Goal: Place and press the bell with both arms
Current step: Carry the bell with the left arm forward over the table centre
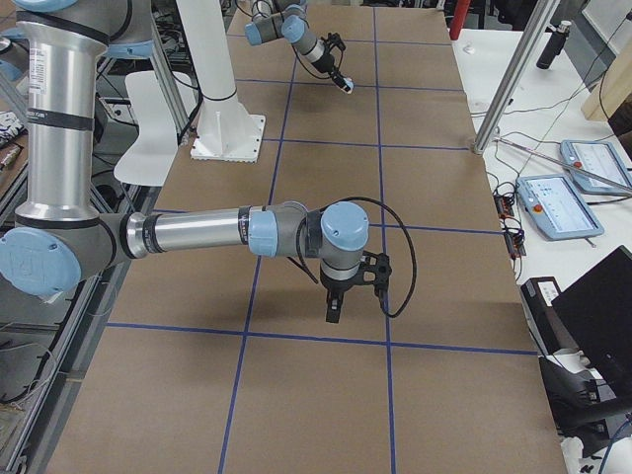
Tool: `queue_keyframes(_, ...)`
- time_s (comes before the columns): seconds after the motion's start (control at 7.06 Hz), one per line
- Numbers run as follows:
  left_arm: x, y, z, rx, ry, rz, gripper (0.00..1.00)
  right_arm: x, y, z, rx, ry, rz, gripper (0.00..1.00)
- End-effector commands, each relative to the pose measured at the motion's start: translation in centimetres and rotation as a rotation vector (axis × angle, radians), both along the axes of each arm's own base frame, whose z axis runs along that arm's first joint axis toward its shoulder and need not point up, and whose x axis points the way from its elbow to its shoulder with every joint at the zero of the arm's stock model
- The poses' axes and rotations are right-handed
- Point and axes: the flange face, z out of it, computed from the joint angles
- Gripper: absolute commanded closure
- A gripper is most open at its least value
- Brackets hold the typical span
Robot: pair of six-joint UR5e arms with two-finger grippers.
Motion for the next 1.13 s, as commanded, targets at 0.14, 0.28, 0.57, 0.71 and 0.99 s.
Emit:
queue_keyframes(0.14, 4.5, -2.2, 2.3, 0.303, -0.012, 0.144, 1.00, -0.1, 0.2, 0.0, -0.003, -0.009, 0.001, 0.00)
queue_keyframes(0.28, 6.3, -3.2, 4.9, 0.369, -0.009, 0.163, 1.00, -0.2, 0.3, -0.2, 0.000, -0.018, 0.001, 0.00)
queue_keyframes(0.57, 7.8, -3.4, 2.8, 0.466, 0.000, 0.207, 1.00, -0.2, 0.1, -0.6, 0.008, -0.018, 0.001, 0.00)
queue_keyframes(0.71, 10.9, -4.4, 2.4, 0.471, -0.039, 0.234, 1.00, -0.2, 0.2, -0.5, 0.003, -0.020, 0.001, 0.00)
queue_keyframes(0.99, 13.9, -4.9, 4.7, 0.510, -0.008, 0.241, 1.00, -0.2, 0.4, -0.7, 0.005, -0.018, 0.001, 0.00)
